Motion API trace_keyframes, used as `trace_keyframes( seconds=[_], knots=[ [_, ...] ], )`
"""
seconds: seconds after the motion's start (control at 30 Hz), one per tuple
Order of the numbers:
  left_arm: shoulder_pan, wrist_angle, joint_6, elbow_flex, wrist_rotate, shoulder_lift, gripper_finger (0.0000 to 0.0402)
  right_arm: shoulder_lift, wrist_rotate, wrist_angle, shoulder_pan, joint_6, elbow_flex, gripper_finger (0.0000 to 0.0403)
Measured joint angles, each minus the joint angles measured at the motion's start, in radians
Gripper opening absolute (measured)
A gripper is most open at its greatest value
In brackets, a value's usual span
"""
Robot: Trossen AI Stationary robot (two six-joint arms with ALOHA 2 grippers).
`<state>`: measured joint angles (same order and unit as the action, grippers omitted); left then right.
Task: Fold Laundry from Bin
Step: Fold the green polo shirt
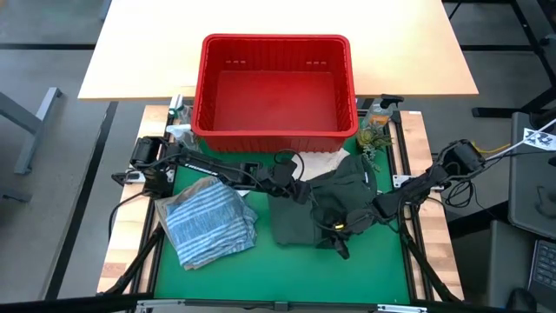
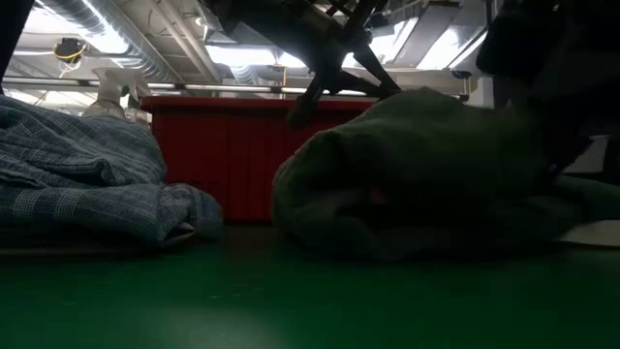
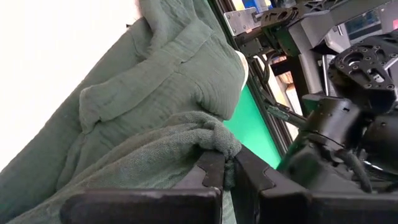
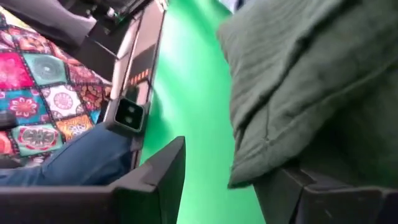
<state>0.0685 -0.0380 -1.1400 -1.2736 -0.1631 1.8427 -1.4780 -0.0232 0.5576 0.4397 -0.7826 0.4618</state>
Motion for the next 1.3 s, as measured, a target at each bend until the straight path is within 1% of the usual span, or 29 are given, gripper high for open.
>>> trace_keyframes(
  seconds=[0.27, 0.53, 0.6, 0.67, 0.77, 0.93, 0.97, 1.07, 1.13, 1.2, 1.3],
  knots=[
    [0.000, 0.000, 0.000, 0.000, 0.000, 0.000, 0.0006, 0.000, -0.156, 0.007, -0.001, -0.039, 0.001, 0.0170],
    [0.000, 0.000, 0.000, 0.000, 0.000, 0.000, 0.0006, 0.000, -0.195, 0.027, -0.001, -0.039, 0.002, 0.0167],
    [0.000, 0.000, -0.001, 0.000, 0.000, 0.000, 0.0006, 0.000, -0.203, 0.027, -0.002, -0.039, 0.002, 0.0156],
    [0.000, 0.000, -0.001, 0.000, 0.000, 0.000, 0.0006, 0.000, -0.218, 0.038, -0.001, -0.039, 0.002, 0.0135],
    [0.000, 0.000, -0.002, 0.000, 0.000, 0.000, 0.0006, 0.000, -0.248, 0.045, -0.001, -0.038, 0.002, 0.0092],
    [0.000, 0.000, -0.001, 0.000, 0.000, 0.000, 0.0006, 0.000, -0.255, 0.047, -0.001, -0.024, 0.002, 0.0019],
    [0.000, 0.000, -0.002, 0.000, 0.000, 0.000, 0.0006, 0.000, -0.254, 0.047, -0.002, -0.022, 0.002, 0.0010],
    [0.000, 0.000, -0.002, 0.000, 0.000, -0.001, 0.0006, 0.000, -0.252, 0.047, -0.001, -0.021, 0.002, 0.0013],
    [0.000, 0.000, -0.002, 0.000, 0.000, -0.001, 0.0006, 0.010, -0.225, 0.042, -0.001, -0.021, 0.002, 0.0016],
    [0.000, -0.001, -0.002, 0.000, 0.000, -0.001, 0.0006, 0.031, -0.191, 0.035, -0.002, -0.020, 0.002, 0.0010],
    [0.000, -0.001, -0.002, 0.000, 0.000, -0.001, 0.0006, 0.082, -0.182, -0.018, -0.002, -0.016, 0.002, 0.0005]
  ],
)
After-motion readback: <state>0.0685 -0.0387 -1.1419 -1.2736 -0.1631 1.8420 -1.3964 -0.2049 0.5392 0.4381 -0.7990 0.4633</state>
